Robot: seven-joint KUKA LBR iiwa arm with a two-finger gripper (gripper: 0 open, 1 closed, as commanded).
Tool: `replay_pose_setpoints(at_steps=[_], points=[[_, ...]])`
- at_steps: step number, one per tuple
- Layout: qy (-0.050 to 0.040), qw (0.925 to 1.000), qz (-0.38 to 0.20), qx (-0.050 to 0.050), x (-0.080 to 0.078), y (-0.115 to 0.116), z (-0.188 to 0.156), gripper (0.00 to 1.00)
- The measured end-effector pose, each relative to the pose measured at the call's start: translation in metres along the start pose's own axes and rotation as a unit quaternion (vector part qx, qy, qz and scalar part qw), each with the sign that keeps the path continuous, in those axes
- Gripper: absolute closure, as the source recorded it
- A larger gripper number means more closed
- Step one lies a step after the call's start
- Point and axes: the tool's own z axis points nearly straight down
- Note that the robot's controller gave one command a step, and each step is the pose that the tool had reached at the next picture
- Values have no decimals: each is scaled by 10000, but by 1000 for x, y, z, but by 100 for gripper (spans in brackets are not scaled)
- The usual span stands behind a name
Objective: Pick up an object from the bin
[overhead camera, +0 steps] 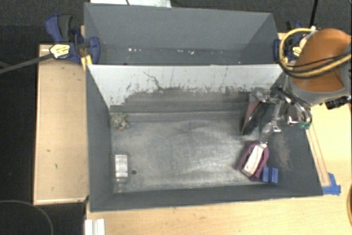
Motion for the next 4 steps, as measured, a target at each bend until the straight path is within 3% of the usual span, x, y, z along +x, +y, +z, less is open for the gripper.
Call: replay_pose_setpoints(at_steps=[1, 2, 3, 4], points=[[-8, 9928, -1200, 25, 1, 8, 31, 0], [-48, 9865, -1637, 13, 24, 4, 34, 0], [-50, 9865, -1639, 14, 25, 4, 34, 100], [53, 8733, -4871, 17, 52, -9, -77, 100]])
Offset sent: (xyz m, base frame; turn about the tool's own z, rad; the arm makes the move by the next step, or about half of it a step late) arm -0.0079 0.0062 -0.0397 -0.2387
